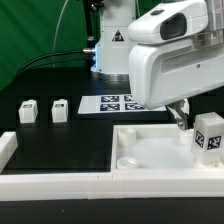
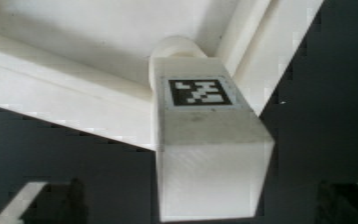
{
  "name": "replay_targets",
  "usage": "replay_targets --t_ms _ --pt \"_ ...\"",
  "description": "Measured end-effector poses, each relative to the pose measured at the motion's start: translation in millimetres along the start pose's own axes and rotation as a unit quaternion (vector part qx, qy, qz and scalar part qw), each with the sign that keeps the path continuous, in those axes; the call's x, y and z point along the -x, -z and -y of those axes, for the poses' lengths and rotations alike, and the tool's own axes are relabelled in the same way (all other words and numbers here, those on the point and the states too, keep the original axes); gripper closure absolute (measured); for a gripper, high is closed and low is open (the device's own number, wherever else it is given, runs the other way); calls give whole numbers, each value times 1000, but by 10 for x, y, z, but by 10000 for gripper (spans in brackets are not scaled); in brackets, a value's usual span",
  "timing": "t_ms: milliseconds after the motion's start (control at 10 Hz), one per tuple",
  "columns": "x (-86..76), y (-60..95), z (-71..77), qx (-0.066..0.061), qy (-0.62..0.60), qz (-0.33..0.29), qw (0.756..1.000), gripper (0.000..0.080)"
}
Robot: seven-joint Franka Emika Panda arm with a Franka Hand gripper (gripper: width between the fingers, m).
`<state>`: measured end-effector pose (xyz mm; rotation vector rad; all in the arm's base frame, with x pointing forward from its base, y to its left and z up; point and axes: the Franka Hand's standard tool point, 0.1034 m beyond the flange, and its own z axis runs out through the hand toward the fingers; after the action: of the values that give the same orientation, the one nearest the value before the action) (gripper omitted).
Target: Assemble one leg
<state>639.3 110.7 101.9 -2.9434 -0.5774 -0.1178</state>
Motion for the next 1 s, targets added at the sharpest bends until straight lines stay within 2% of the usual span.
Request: replay_targets --t_ms 200,500,1000 --pt "-19 -16 48 -2 -9 2 1000 150" --pt "0 -45 21 0 -34 5 999 150" --pt "65 -95 17 -6 -33 21 999 150"
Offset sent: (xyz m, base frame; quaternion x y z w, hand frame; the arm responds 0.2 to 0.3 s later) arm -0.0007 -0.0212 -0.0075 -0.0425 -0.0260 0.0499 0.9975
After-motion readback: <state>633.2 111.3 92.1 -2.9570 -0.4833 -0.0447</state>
